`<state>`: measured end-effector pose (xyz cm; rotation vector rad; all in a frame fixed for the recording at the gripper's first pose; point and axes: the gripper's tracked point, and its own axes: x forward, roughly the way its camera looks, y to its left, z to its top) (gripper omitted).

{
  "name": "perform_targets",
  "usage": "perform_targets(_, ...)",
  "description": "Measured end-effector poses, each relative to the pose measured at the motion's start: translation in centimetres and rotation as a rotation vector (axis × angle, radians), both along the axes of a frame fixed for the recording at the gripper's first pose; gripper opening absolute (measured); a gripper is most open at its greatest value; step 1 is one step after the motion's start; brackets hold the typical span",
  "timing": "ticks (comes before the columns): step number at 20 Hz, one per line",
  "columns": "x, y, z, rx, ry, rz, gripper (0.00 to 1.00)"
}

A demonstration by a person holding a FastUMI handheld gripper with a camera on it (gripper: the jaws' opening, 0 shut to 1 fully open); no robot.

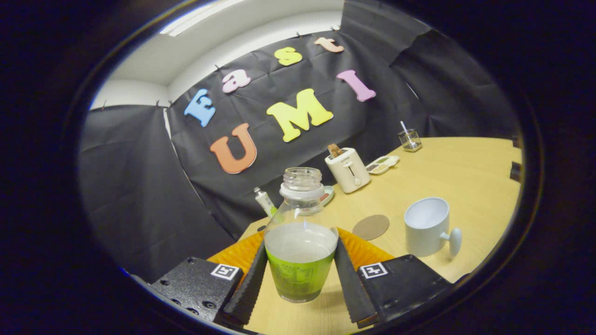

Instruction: Take the bottle from table, then pour the juice into the cup, finally place the bottle on the coaster

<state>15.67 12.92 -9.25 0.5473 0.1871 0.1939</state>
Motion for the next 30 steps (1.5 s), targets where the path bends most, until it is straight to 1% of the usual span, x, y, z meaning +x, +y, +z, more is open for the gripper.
perform_targets(4, 0.8, -0.5, 0.4, 0.165, 0.012, 0.009, 0.79)
perform_targets(9, 1.3, -0.8, 1.4, 0.444, 0.013, 0.022, 0.79)
perform_targets(11, 1.5, -1.2, 1.3, 0.487, 0.016, 0.027, 0.79)
perform_targets(13, 1.7, -2.0, 1.1, 0.505, 0.021, 0.009, 0.79)
perform_targets(14, 1.7, -2.3, 1.2, 0.535, 0.023, 0.008, 0.79)
perform_targets(19, 1.9, -3.6, 1.7, 0.801, 0.012, 0.022, 0.79)
perform_targets(21, 2.3, -3.7, 1.7, 0.87, 0.018, 0.017, 0.79)
perform_targets(24, 2.6, -4.2, 1.8, 0.954, 0.039, 0.018, 0.79)
perform_targets(28, 2.4, -4.5, 1.9, 1.024, 0.075, 0.022, 0.79)
perform_targets(30, 2.6, -4.7, 2.1, 1.08, 0.082, 0.028, 0.79)
